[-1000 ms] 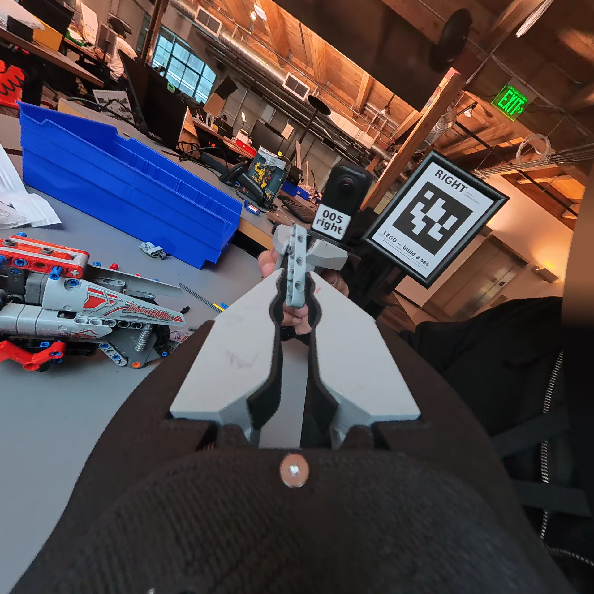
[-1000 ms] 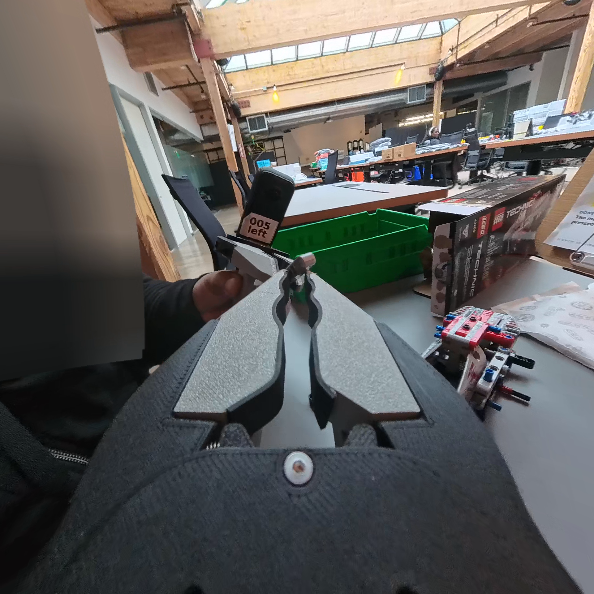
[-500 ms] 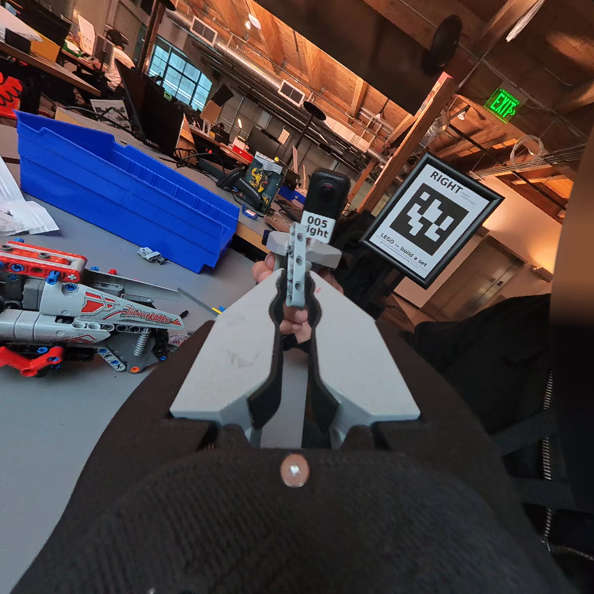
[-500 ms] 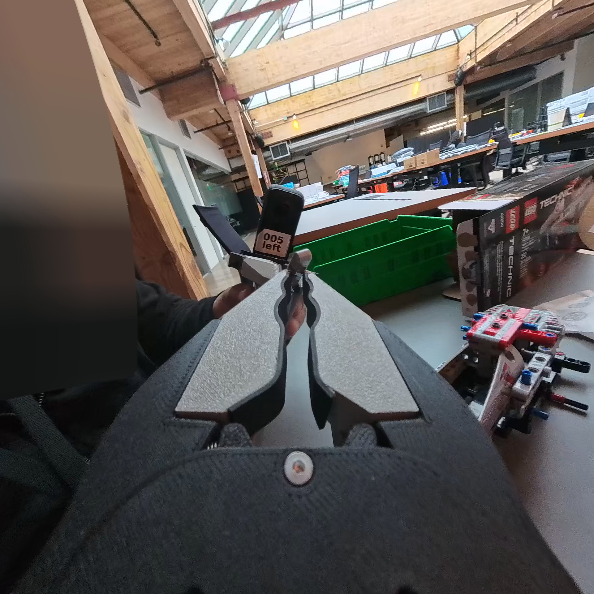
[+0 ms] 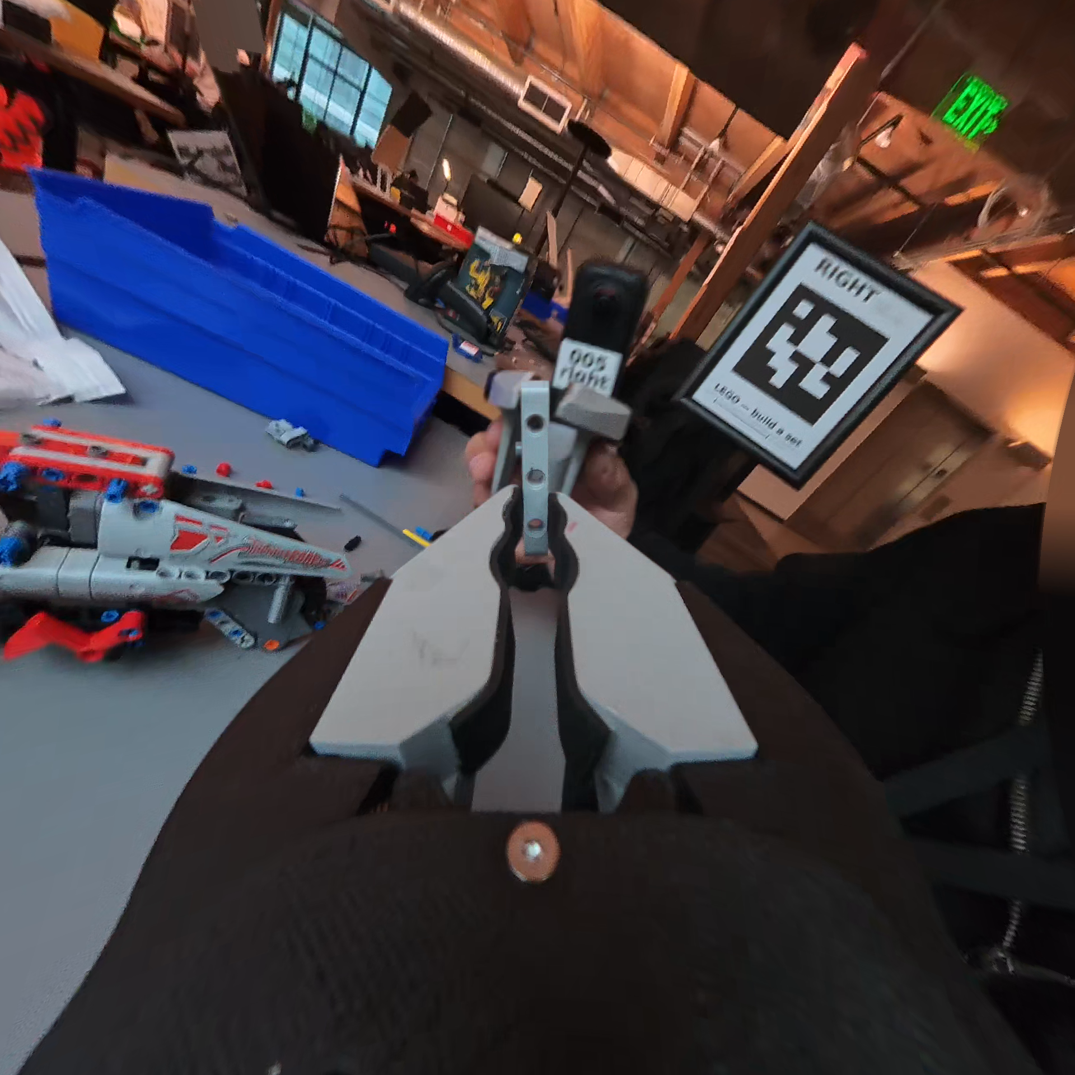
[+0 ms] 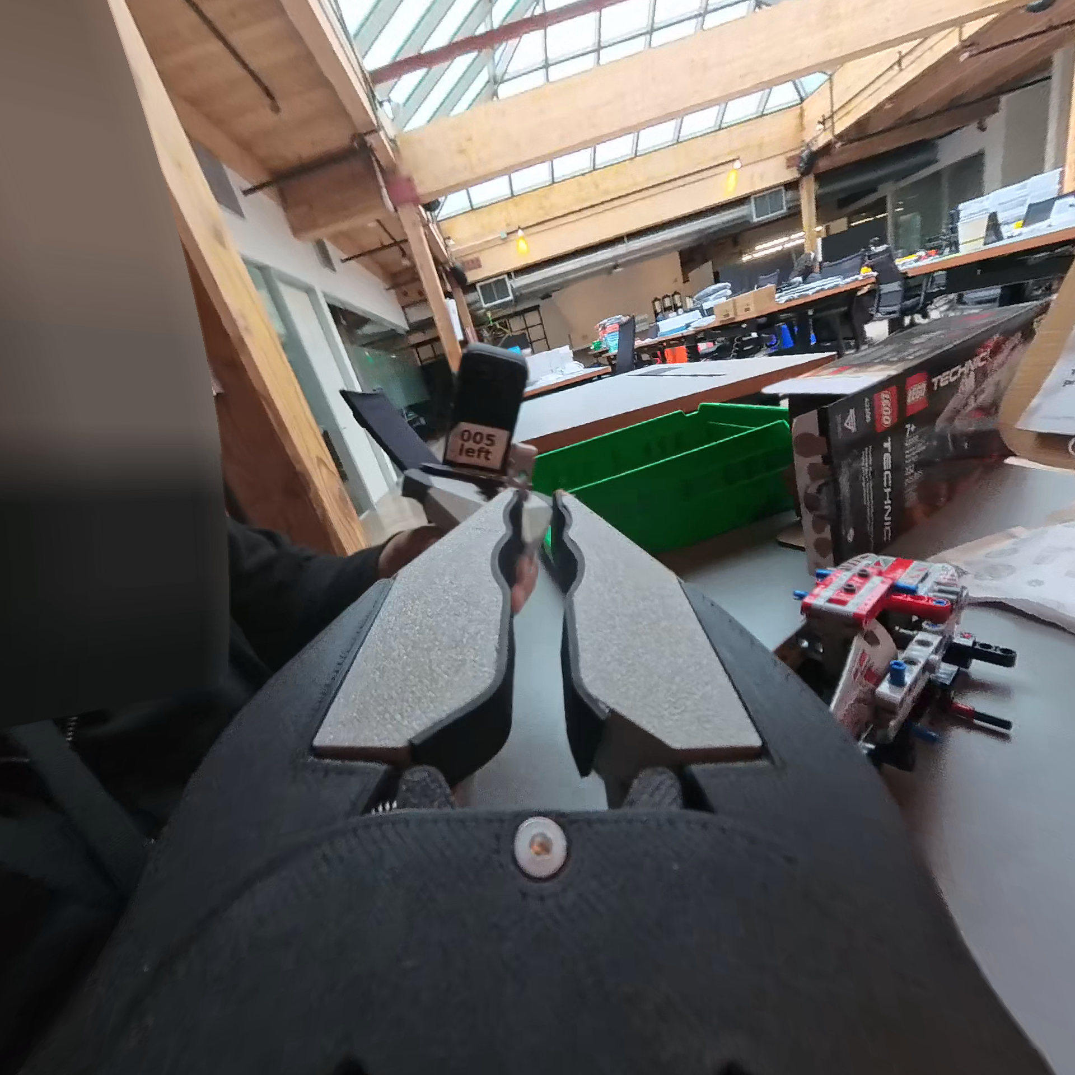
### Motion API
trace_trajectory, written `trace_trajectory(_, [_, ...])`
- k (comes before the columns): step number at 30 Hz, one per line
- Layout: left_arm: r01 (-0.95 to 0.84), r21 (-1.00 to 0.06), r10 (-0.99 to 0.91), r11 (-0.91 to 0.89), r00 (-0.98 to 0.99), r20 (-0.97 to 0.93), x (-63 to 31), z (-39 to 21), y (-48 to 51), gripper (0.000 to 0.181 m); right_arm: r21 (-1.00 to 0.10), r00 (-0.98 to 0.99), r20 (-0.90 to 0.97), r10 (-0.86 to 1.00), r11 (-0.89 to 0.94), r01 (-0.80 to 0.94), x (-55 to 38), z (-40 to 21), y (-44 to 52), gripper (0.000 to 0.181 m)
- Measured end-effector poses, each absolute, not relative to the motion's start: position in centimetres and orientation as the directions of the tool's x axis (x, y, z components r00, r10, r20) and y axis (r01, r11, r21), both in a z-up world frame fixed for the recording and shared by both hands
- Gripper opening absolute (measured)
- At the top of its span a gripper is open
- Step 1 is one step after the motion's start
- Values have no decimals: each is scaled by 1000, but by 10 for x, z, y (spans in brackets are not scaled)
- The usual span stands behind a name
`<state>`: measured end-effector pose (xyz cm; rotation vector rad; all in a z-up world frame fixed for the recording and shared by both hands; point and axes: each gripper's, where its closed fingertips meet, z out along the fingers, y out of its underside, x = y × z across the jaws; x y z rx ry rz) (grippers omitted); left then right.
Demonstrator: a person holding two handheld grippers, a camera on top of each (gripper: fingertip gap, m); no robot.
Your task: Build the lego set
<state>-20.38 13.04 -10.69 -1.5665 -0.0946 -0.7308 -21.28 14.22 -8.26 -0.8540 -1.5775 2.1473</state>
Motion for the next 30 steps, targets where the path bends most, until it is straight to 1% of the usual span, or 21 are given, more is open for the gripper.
trace_trajectory(1, [456, -872, -349, -177, 800, 489, -203, -113, 132, 6, -955, -752, -244, 613, -288, 75, -214, -84, 140, 9])
trace_trajectory(3, [446, -866, -358, -224, 789, 499, -196, -120, 135, 6, -974, -732, -201, 651, -215, 76, -217, -88, 138, 26])
trace_trajectory(5, [448, -856, -355, -257, 780, 515, -194, -127, 136, 6, -978, -749, -183, 637, -192, 76, -214, -87, 134, 27])
trace_trajectory(7, [450, -847, -354, -282, 772, 528, -193, -131, 137, 7, -976, -758, -207, 618, -189, 112, -214, -92, 131, 29])
trace_trajectory(8, [448, -846, -356, -289, 770, 529, -192, -132, 137, 7, -974, -760, -217, 612, -187, 127, -215, -95, 130, 28])
trace_trajectory(10, [432, -850, -358, -302, 775, 521, -189, -134, 138, 7, -971, -752, -234, 616, -184, 152, -217, -101, 130, 6])
trace_trajectory(13, [406, -864, -354, -298, 793, 495, -189, -134, 138, 7, -960, -751, -274, 601, -211, 182, -218, -101, 133, 5])
trace_trajectory(20, [240, -938, -278, -252, 910, 307, -196, -135, 140, 9, -974, -735, -220, 642, -183, 131, -220, -100, 129, 4])
trace_trajectory(27, [202, -957, -263, -208, 931, 254, -202, -130, 136, 7, -974, -745, -215, 632, -192, 119, -217, -96, 127, 4])
trace_trajectory(30, [215, -958, -242, -190, 935, 258, -210, -129, 136, 6, -979, -727, -204, 656, -153, 136, -219, -103, 130, 6])
